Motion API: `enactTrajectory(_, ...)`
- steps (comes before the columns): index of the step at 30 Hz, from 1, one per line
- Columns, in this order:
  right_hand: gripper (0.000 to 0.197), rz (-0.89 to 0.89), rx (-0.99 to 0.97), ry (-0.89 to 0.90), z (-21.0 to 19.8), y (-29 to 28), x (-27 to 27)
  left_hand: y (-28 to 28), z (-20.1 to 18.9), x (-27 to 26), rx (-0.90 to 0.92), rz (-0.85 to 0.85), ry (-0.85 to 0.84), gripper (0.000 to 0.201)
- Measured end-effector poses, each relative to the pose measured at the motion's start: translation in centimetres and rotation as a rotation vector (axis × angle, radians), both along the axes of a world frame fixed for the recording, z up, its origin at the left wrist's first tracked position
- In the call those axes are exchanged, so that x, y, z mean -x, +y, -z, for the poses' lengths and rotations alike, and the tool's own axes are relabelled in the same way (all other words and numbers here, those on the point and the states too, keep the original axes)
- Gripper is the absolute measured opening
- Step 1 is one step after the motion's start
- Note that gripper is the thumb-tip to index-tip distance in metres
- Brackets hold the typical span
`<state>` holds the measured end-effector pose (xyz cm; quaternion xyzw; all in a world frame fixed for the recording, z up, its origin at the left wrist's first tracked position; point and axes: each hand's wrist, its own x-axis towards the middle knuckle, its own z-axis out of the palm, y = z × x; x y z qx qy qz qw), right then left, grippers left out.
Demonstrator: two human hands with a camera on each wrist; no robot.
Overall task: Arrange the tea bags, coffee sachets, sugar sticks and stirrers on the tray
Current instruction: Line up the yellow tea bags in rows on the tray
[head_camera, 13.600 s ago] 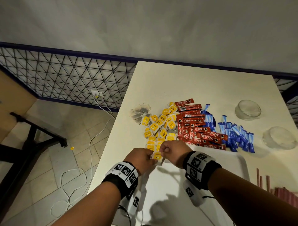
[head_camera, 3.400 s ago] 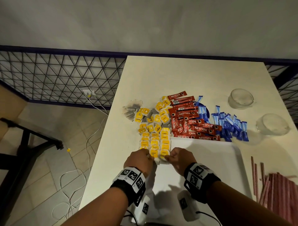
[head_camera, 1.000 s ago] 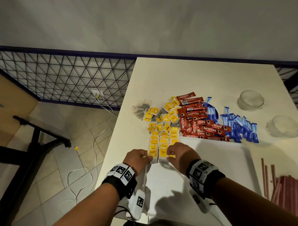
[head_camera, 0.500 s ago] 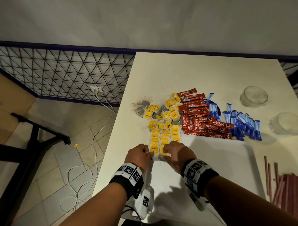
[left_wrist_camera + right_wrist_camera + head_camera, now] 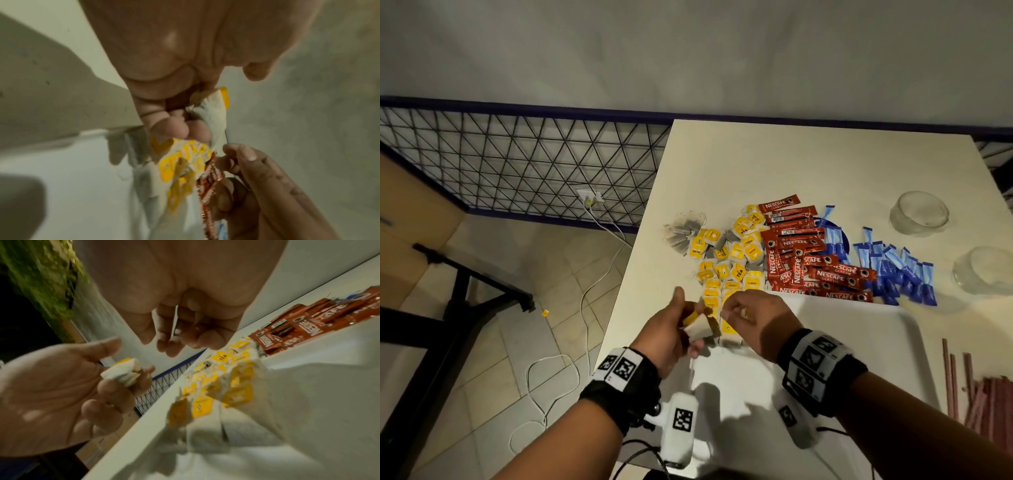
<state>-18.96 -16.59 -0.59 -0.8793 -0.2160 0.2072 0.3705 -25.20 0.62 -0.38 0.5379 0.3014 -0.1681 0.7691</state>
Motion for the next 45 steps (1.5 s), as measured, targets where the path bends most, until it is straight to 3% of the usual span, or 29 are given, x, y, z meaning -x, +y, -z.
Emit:
enactTrajectory(2,0.007,0.031,-0.085,0.053,-1.5,0.3,0.0,-0.1,-0.7,-0.4,0.168,-0.04,0.037,0.063)
enactTrajectory(5,0.002,0.095,-0.145,0.073,-2.8,0.7,0.3,-1.0,-1.3,-1.0,0.091,0.011,0.012,0.064)
enactTrajectory(8,0.016,0.157,-0.14,0.081,-3.1,0.4,0.4,-2.1,-1.6,-1.4,-0.043,0.064,-0.068,0.061)
enactTrajectory(14,0.025,0.257,-0.21,0.118,-3.2,-1.3,0.3,-3.8,-2.8,-1.4,-0.127,0.097,-0.255,0.025)
enactTrajectory(18,0.023,0.249,-0.225,0.133,-3.5,-2.3,0.5,-4.8,-3.5,-1.1,-0.266,0.117,-0.396,0.05)
enactTrajectory(22,0.022,0.224,-0.304,0.15,-3.6,-3.0,0.9,-5.2,-3.9,-1.4,-0.331,0.101,-0.417,0.058)
enactTrajectory(24,0.019,0.216,-0.298,0.128,-3.7,-3.5,1.0,-5.3,-3.9,-1.4,-0.392,0.096,-0.413,0.046)
enactTrajectory(29,0.046,0.169,-0.394,0.127,-4.6,-4.3,0.7,-5.3,-4.1,-1.3,-0.489,0.126,-0.408,0.023)
enactTrajectory(31,0.04,0.159,-0.421,0.088,-4.6,-4.5,0.6,-5.3,-4.4,-1.2,-0.585,0.146,-0.499,0.017)
enactTrajectory(35,0.021,0.163,-0.467,0.024,-5.0,-4.5,0.4,-5.2,-5.2,-1.3,-0.824,0.183,-0.639,0.025)
enactTrajectory(41,0.015,0.213,-0.481,0.092,-4.0,-4.6,-0.1,-5.2,-4.6,-1.4,-0.815,0.206,-0.467,0.011)
enactTrajectory(45,0.015,0.257,-0.407,0.225,-1.5,-4.5,0.8,-5.9,-2.5,-1.1,-0.821,0.259,-0.353,0.024)
